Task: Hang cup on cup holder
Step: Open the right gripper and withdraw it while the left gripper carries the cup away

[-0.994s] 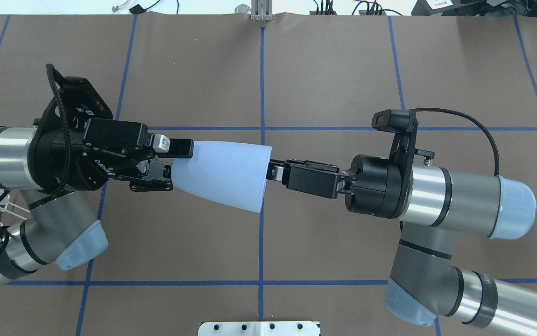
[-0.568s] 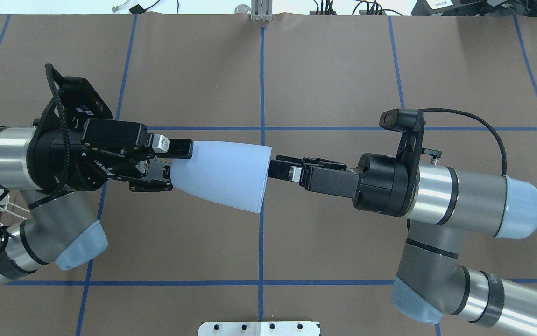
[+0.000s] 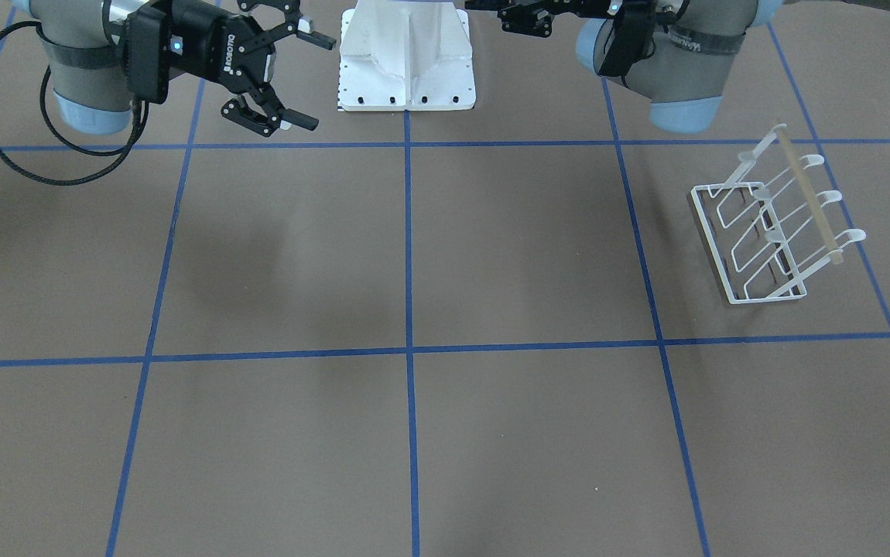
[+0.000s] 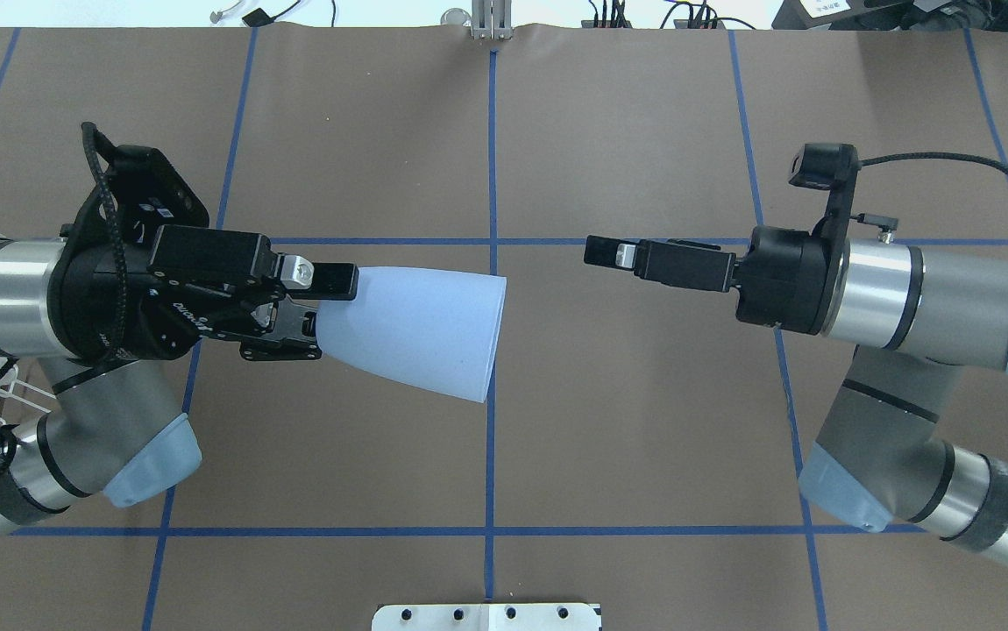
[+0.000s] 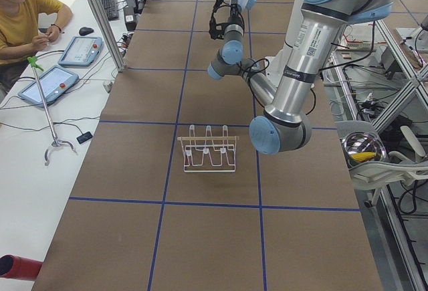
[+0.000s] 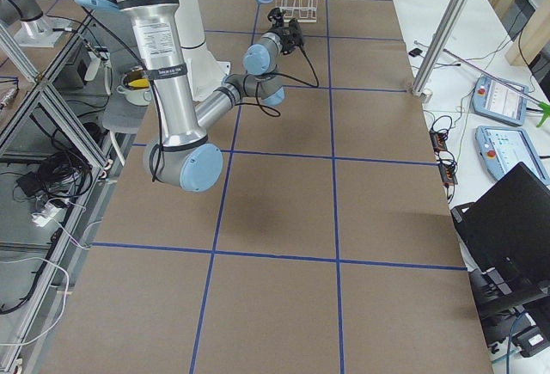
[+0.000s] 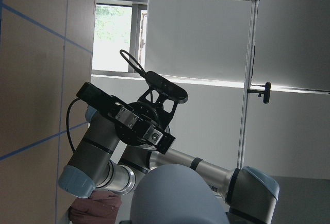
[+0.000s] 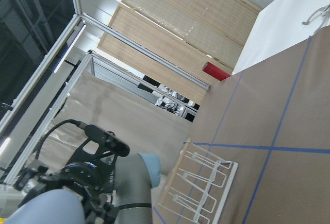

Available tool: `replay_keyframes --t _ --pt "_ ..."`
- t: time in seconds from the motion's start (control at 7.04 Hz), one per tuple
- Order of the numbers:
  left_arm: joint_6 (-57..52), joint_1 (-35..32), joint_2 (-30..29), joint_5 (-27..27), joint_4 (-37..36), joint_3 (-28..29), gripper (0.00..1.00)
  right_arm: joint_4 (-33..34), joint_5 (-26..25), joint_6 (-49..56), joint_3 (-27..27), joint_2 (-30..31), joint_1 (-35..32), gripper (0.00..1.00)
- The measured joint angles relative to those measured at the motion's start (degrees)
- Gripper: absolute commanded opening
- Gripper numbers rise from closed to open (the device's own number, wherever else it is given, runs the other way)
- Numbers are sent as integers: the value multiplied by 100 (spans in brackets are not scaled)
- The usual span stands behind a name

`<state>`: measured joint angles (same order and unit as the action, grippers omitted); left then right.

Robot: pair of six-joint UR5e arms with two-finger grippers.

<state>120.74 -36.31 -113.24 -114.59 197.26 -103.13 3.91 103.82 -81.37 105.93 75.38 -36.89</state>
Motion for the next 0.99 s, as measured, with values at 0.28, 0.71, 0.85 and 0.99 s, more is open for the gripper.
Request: replay_keyframes --t 0.28,0.71,0.85,0.99 --pt "-365 -75 189 8 -88 -2 0 1334 1266 24 -5 126 -1135 100" --pt "-779 -742 448 -369 -738 -56 0 2711 2682 1006 -341 406 -2525 100" --pt "-875 -1254 440 -879 -1148 -80 0 3141 2792 1650 -446 577 -2801 100" --pt "-1156 -1759 422 -1471 -1644 -137 0 3619 2820 2317 -499 732 -3020 100"
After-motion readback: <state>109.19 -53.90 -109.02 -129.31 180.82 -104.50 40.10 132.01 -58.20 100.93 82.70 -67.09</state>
